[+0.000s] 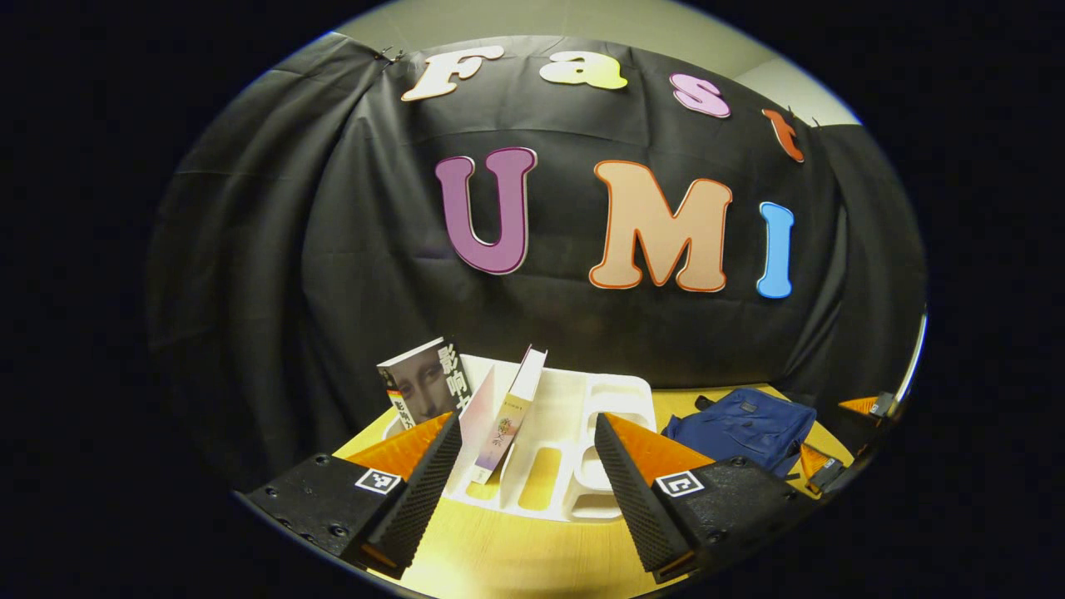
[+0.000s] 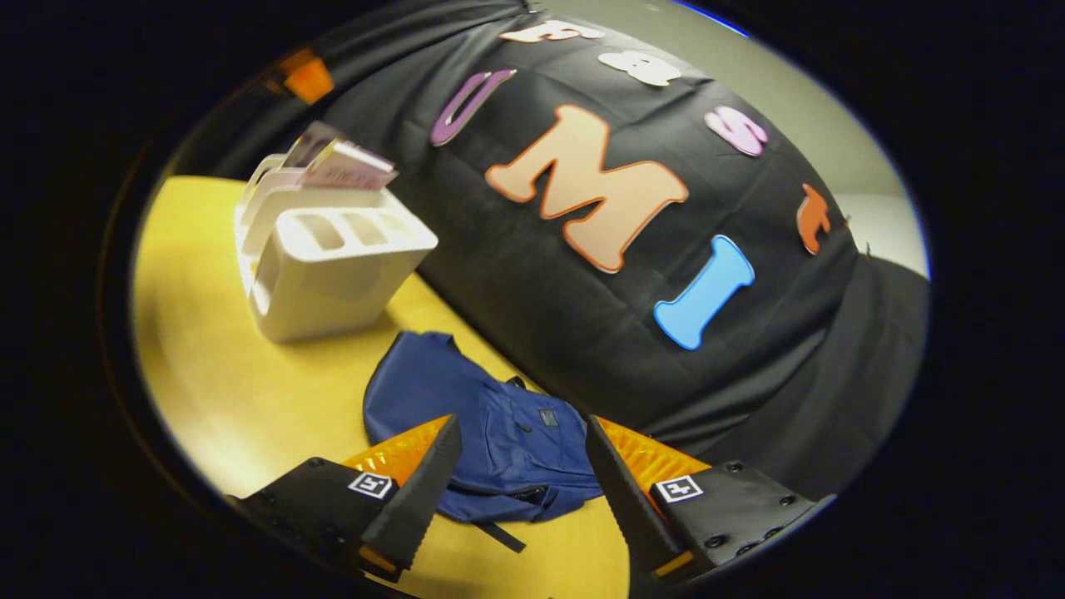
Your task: Open the schoolbag, grab two books from the bookshelf and put them into the schoolbag.
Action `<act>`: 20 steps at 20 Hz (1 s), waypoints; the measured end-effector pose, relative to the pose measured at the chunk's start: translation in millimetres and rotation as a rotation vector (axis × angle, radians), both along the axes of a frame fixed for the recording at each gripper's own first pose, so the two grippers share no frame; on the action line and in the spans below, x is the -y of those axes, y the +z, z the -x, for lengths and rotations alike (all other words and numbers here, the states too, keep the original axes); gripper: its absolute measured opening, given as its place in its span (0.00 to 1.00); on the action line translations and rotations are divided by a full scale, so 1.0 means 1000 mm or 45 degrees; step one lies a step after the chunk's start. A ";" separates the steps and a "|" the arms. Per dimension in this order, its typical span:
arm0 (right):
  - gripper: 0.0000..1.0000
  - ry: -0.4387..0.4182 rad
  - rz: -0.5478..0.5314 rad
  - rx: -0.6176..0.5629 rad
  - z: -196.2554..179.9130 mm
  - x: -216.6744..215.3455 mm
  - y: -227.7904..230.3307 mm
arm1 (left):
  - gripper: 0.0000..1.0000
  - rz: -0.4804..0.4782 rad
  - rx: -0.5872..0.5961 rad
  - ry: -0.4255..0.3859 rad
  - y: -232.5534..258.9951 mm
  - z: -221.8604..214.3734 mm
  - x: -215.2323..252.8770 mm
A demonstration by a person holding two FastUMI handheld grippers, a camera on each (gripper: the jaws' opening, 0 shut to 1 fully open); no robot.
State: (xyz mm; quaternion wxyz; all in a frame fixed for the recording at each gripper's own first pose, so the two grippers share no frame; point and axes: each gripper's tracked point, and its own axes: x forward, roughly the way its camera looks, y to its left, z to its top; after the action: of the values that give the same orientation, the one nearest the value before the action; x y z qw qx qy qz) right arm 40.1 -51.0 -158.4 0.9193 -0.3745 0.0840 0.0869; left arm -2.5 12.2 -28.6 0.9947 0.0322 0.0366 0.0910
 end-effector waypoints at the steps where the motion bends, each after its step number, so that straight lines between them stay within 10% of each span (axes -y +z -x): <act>1: 0.92 0.029 0.075 -0.014 -0.001 0.000 -0.013 | 0.98 -0.002 0.006 0.004 0.000 0.002 -0.001; 10: 0.91 0.208 0.538 -0.108 -0.018 0.007 -0.091 | 0.95 -0.019 0.022 0.089 0.000 0.011 -0.023; 17: 1.00 0.225 0.673 -0.167 -0.039 0.011 -0.118 | 0.95 0.079 -0.030 0.153 -0.020 0.020 -0.035; 20: 0.88 0.202 0.696 -0.169 -0.046 0.009 -0.122 | 0.95 0.098 -0.052 0.166 -0.027 0.021 -0.037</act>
State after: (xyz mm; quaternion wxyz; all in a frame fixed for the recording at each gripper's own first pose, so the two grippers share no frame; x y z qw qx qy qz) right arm 85.9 -60.4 -280.5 0.7671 -0.6072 0.1347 0.1570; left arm -23.4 49.3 -55.9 0.9862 -0.0068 0.0623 0.1535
